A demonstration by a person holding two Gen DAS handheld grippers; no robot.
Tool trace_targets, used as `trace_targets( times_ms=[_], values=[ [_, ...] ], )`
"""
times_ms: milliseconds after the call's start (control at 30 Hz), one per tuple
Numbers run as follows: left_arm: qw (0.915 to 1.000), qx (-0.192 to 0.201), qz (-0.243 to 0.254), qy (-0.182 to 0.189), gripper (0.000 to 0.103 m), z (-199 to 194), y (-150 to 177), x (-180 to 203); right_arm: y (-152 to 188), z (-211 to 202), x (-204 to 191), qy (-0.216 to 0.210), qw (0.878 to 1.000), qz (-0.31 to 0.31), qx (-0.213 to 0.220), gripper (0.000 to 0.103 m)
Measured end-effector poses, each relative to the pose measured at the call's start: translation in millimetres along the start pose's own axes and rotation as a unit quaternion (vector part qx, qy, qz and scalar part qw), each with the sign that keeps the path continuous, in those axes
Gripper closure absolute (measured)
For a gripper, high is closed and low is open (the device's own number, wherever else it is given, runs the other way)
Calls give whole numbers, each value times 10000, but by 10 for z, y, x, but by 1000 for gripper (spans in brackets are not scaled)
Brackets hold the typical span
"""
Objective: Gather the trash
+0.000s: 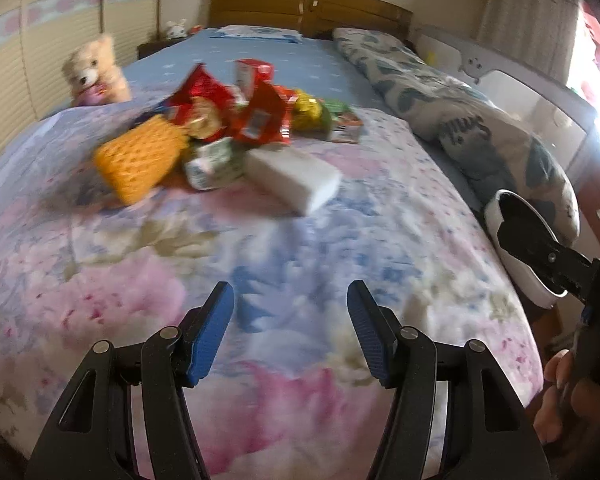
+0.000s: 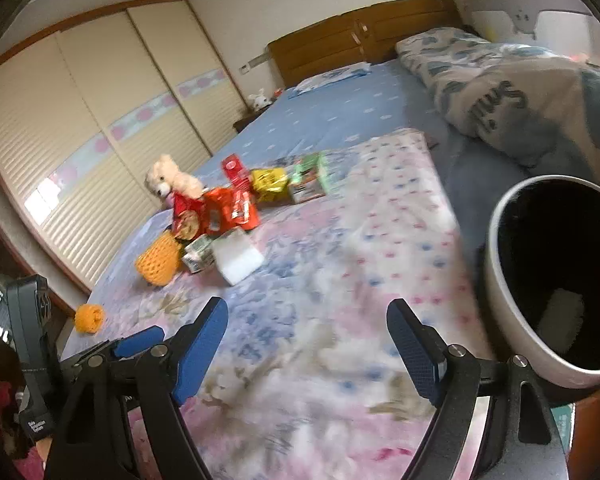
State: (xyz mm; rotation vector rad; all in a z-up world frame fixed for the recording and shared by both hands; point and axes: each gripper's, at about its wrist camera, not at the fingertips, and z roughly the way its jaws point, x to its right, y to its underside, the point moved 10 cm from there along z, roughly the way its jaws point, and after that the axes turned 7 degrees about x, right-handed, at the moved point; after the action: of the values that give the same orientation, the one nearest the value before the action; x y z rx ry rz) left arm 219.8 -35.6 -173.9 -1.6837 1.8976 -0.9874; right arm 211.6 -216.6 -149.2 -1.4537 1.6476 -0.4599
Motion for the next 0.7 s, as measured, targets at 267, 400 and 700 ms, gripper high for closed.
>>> trace_targets(
  times_ms=[267,400,700],
  values=[
    [9994,20,-215,-253,43,-6,11,-349,107,246,-288,-192,9994,-207,-223,20],
    [9989,6,-317,-356,43,4,19,-517,146,367,-407,-263,9987,-325,-306,19],
    [9963,-75,-474,-710,43,173,-105,-952,169,753,-628,-383,9957,-632,-551,19]
  ],
)
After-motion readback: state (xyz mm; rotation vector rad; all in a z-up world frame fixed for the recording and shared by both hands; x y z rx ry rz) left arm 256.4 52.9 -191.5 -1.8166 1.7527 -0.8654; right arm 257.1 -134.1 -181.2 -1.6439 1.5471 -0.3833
